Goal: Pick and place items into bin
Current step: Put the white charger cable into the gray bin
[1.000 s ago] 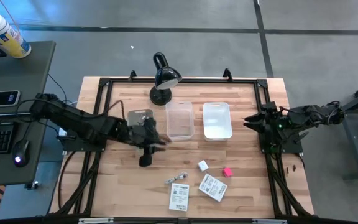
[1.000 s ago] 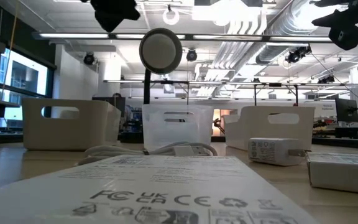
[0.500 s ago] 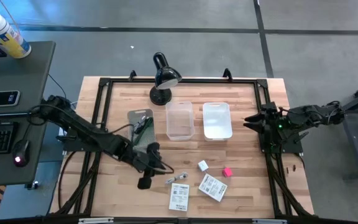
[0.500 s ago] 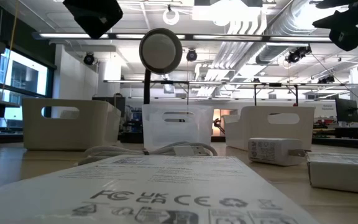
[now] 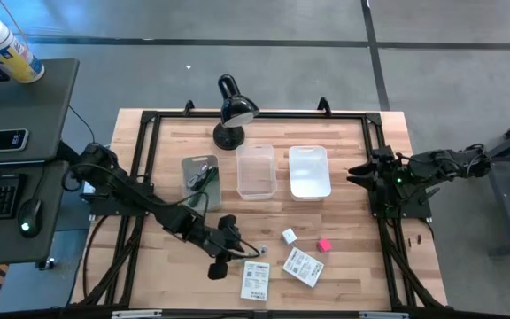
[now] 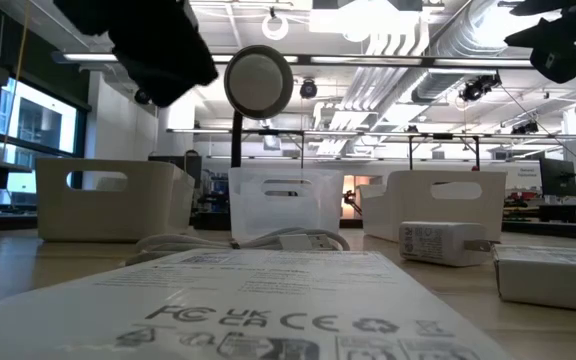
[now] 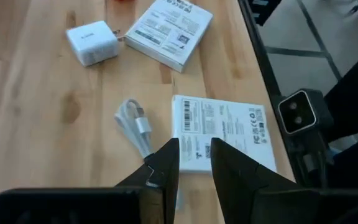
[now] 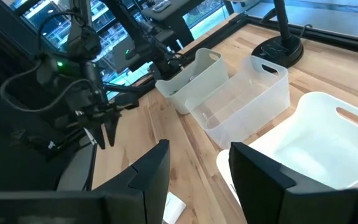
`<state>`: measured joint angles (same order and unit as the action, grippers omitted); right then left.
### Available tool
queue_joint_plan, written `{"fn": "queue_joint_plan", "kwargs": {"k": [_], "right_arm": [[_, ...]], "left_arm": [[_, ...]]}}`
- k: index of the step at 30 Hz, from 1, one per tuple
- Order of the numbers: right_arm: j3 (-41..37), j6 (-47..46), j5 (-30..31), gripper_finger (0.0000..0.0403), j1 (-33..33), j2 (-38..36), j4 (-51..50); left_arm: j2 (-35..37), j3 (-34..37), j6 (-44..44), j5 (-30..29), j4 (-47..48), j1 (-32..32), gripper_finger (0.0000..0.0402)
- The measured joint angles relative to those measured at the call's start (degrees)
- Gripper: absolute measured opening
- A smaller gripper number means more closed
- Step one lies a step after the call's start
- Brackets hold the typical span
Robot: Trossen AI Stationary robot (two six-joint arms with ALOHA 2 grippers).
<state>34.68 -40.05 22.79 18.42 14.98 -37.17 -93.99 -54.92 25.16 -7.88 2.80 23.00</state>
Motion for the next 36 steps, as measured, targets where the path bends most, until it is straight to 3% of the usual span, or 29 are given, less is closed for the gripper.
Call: {"fn": "queue_joint_plan", "kwargs": {"k": [12, 20, 29, 36], "right_arm": [[0.0, 0.0, -1.14, 0.0155, 0.01, 0.0, -1.2], [0.0, 0.41, -1.28, 0.0155, 0.01, 0.0, -1.71], [0.0, 0.59, -1.28, 0.0155, -0.01, 0.0, -3.08], [0.0, 0.61, -1.22, 0.0155, -0.01, 0.0, -3.94]], "left_arm": [[-9.45, -5.4, 2.44, -0.99, 0.44, -0.13, 0.0079], [-14.63, -14.13, 2.59, -4.88, 16.01, -0.13, 0.0079], [-15.99, -16.54, 5.32, -6.72, 19.46, -0.52, 0.0079], [-16.0, -16.52, 5.3, -4.56, 19.6, -2.16, 0.0079]]}}
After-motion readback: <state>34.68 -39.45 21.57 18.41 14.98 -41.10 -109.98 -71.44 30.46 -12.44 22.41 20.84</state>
